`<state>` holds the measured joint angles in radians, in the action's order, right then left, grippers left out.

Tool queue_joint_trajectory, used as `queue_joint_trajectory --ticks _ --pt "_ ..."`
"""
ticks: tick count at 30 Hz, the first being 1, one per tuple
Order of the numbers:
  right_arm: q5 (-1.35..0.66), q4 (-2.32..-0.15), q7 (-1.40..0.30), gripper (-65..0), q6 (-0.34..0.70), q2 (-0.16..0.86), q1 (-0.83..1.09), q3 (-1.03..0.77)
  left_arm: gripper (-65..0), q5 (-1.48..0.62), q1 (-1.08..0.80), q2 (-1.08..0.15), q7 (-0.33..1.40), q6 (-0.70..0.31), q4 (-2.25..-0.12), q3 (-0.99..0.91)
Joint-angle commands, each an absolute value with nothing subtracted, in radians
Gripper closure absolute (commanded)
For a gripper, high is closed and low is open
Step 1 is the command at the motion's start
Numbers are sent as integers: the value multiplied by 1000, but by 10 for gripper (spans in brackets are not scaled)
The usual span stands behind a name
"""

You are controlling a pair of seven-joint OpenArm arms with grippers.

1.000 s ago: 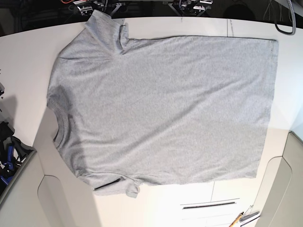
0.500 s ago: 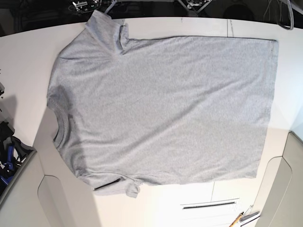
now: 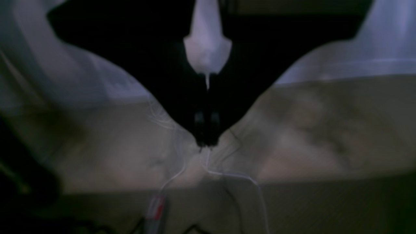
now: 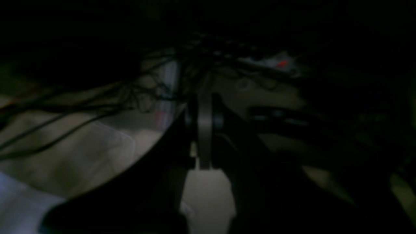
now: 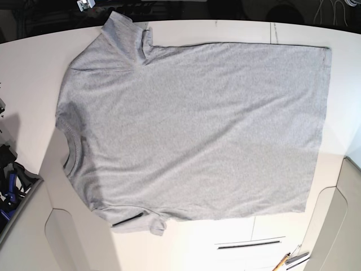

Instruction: Fold the T-shirt properly

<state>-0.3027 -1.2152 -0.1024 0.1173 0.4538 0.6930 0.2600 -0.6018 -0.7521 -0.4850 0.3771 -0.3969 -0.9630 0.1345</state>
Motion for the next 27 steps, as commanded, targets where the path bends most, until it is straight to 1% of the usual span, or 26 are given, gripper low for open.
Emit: queue_joint_trajectory --ticks 1,4,5,9,11,13,15,18,20,21,24,25,26,27 --pt "-325 -1303 -104 0 135 476 758 229 0 -640 -803 -505 413 -458 -1018 86" --pt "-420 -1560 -165 0 163 487 913 104 0 -806 -917 -524 574 -665 -1159 -92" --pt "-457 -1640 -186 0 196 484 958 56 0 -876 -950 -524 630 -698 -1201 -156" --pt "-636 -1908 -268 0 310 478 1088 -141 0 -1201 -1049 -524 826 -698 -1358 -385" --pt "-720 -2000 -291 0 324 471 1109 -238 0 -1324 -1065 -524 915 -698 -1418 -482" --pt "-786 -2059 -304 0 326 437 1101 -338 0 -1421 -1064 -524 998 -698 -1456 -566" --pt "-845 -2086 -320 0 326 389 1069 -431 0 -1484 -1064 -524 1039 -698 -1478 -638" --pt "-895 -2075 -366 0 326 308 979 -550 0 -1484 -1061 -524 1052 -698 -1504 -735" --pt "-907 -2055 -395 0 326 272 908 -597 0 -1484 -1044 -524 1052 -698 -1530 -785" --pt "-905 -2040 -403 0 326 259 873 -611 -36 -1484 -1033 -524 1052 -698 -1541 -805" --pt "-856 -1964 -405 0 326 215 781 -624 -196 -1484 -1001 -524 1051 -698 -1563 -840" --pt "-830 -1932 -405 0 326 200 749 -624 -239 -1484 -988 -524 1051 -698 -1566 -846" --pt "-806 -1898 -405 0 325 184 717 -624 -264 -1484 -973 -524 1052 -698 -1566 -847" --pt "-778 -1864 -404 -60 325 169 683 -624 -270 -1484 -958 -524 1052 -698 -1566 -847"
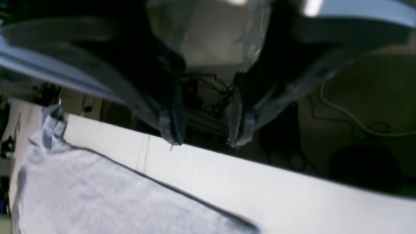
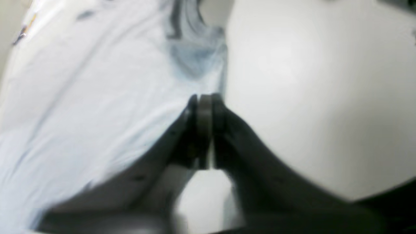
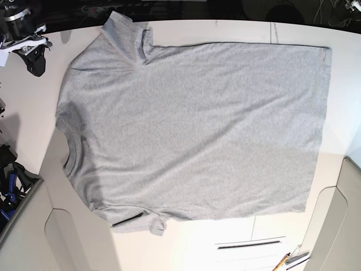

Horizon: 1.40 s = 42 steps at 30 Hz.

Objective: Fold the T-shirt properly
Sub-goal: 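Move both grippers to the shirt's shoulder corners and grasp them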

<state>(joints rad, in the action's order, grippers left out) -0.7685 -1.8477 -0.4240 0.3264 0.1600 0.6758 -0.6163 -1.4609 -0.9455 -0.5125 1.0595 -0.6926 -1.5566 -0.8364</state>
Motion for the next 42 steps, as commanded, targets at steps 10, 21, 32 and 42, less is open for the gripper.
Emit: queue_joint_trajectory --ticks 10,21,32,42 --pt "-624 -1792 -416 -298 320 116 575 -619 -270 -1484 -905 -524 1052 -698 -1566 -847" --pt "-687 -1609 -563 -328 371 116 465 -594 -270 -1484 -878 -525 1052 -698 -1566 -847" --pt "-711 -1602 -601 -328 375 115 463 -493 -270 -1484 -878 -533 1047 -698 -1566 -850" --pt "-663 -1602 -611 0 375 116 463 -466 -286 -1476 -794 -533 1024 -698 -1565 -957"
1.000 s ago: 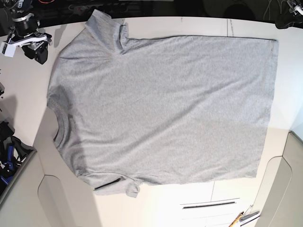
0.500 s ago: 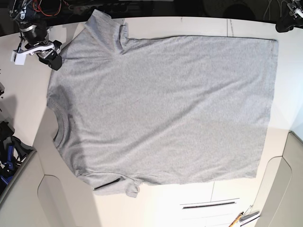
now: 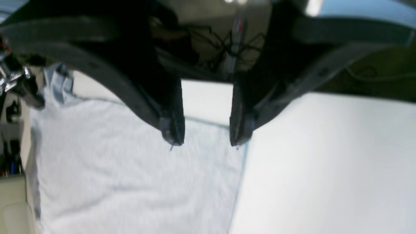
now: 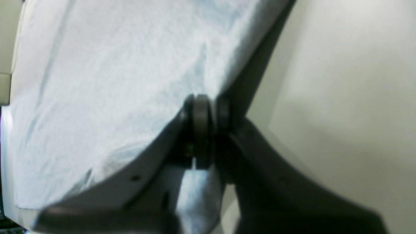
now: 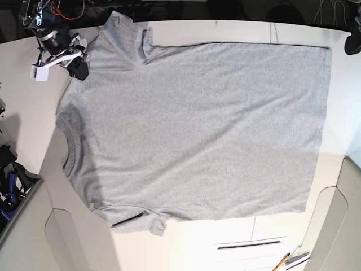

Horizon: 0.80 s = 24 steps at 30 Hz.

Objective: Fold the T-shirt properly
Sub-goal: 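Move both grippers to the shirt's shoulder corners and grasp them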

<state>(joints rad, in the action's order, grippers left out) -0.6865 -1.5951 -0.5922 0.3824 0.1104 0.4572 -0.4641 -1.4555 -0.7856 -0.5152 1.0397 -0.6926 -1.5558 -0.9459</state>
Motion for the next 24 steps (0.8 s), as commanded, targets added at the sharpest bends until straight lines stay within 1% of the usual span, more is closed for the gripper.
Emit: queue_joint_trajectory --ticks 1,4,7,10,16,20,24 --pt "-650 -1602 -611 0 375 116 463 -466 -307 -1464 -785 -533 1017 -698 -1565 -958" --pt "-643 -1602 -611 0 375 116 463 -466 -354 -1359 -743 -533 961 -698 -1562 -949" --pt "-643 -1602 -611 0 375 116 463 -466 -355 -1253 -691 -535 900 -698 -1543 -942" --pt "-644 -1602 -611 0 375 116 463 -466 -355 -1197 -639 -551 886 -698 -1497 -936" --pt "-648 -1602 -611 0 375 116 462 -466 -355 -1185 -553 -612 871 -691 -1294 -889" --pt "-648 -1602 -611 0 375 116 463 -466 -355 -1189 -505 -632 872 -692 -1160 -803" --pt "-647 -1602 -611 0 375 116 463 -466 -355 -1218 -496 -628 888 -692 -1122 -684"
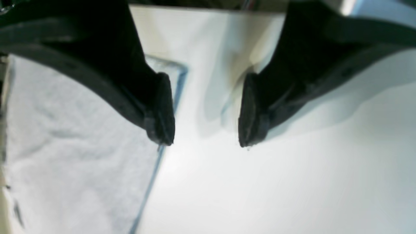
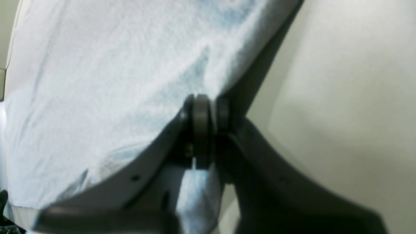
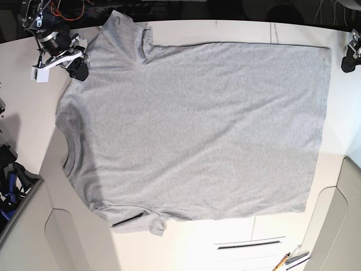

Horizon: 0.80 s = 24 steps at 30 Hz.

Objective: Fold the T-shirt properly
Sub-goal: 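Move both grippers to the shirt's shoulder corners and grasp them, then lift the shoulder edge with both grippers and fold it over the shirt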

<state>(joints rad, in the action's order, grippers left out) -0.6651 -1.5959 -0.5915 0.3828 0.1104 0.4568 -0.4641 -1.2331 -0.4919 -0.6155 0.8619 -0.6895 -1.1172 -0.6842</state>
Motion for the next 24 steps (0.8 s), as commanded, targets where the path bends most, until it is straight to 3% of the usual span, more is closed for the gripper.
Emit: queue_joint_trajectory --ticks 1,11,24 --pt "-648 -1602 -611 0 375 116 463 -466 -355 -1226 -496 -626 899 -692 -1122 -654" --pt "-647 -1602 -611 0 375 116 463 -466 -355 -1256 -502 -576 1038 -692 -1125 -562" --pt "-647 -1602 -611 0 375 116 463 -466 -355 -1275 -555 -614 1134 -698 -1136 -562"
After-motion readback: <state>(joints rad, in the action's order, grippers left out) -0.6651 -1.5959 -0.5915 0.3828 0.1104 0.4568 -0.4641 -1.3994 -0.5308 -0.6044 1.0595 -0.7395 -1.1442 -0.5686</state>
